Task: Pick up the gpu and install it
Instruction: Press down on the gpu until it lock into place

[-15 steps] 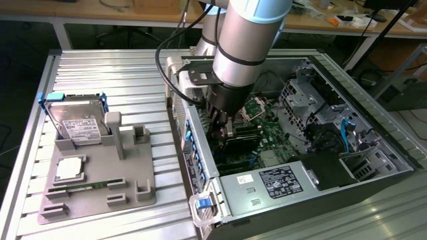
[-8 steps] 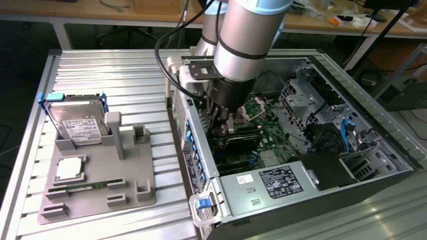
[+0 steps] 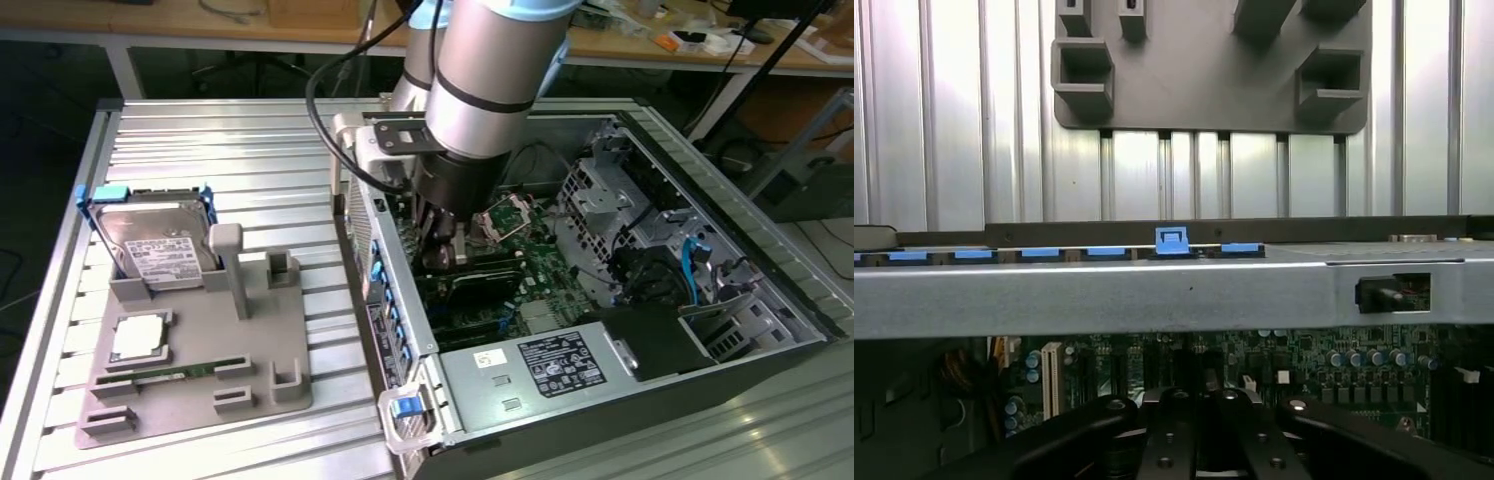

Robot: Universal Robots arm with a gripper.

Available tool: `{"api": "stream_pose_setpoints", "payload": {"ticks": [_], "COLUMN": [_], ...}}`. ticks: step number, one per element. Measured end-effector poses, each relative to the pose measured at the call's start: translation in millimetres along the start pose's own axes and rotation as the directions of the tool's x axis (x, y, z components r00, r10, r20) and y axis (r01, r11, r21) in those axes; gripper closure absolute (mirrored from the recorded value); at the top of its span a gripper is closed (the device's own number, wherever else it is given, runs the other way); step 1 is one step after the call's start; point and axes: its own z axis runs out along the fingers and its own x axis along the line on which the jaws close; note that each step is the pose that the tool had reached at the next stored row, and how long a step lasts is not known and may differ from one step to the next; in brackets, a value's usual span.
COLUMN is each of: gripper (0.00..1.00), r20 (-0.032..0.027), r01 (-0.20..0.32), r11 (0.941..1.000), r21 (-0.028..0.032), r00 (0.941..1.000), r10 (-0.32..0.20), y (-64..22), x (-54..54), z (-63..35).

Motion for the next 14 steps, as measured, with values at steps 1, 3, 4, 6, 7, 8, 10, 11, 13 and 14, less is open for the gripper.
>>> {"api": "stream_pose_setpoints", "payload": {"ticks": [1,3,4,6,7,8,10,11,13,14], "gripper": [0.89,0.89,0.89,0.89,0.89,0.89,0.89,0.89,0.89,0.89], "r20": [0.0000,0.0000,0.0000,0.0002,0.0000,0.0000,0.0000,0.0000,0.0001,0.0000], "r01": [0.000,0.000,0.000,0.000,0.000,0.000,0.000,0.000,0.000,0.000], "r11": [1.0000,1.0000,1.0000,1.0000,1.0000,1.0000,1.0000,1.0000,1.0000,1.0000], "r21": [-0.0001,-0.0002,-0.0004,-0.0007,-0.0009,-0.0011,-0.0014,-0.0015,-0.0016,-0.0016], "r00": [1.0000,1.0000,1.0000,1.0000,1.0000,1.0000,1.0000,1.0000,1.0000,1.0000], "r10": [0.000,0.000,0.000,0.000,0.000,0.000,0.000,0.000,0.000,0.000], "y": [0.0,0.2,0.2,0.7,1.2,1.7,3.0,4.2,7.6,9.0], "x": [0.0,0.0,0.0,0.0,0.0,0.0,0.0,0.1,0.1,0.1], "z": [-1.3,-3.7,-4.6,-5.2,-5.3,-5.4,-5.4,-5.3,-5.2,-5.1]}}
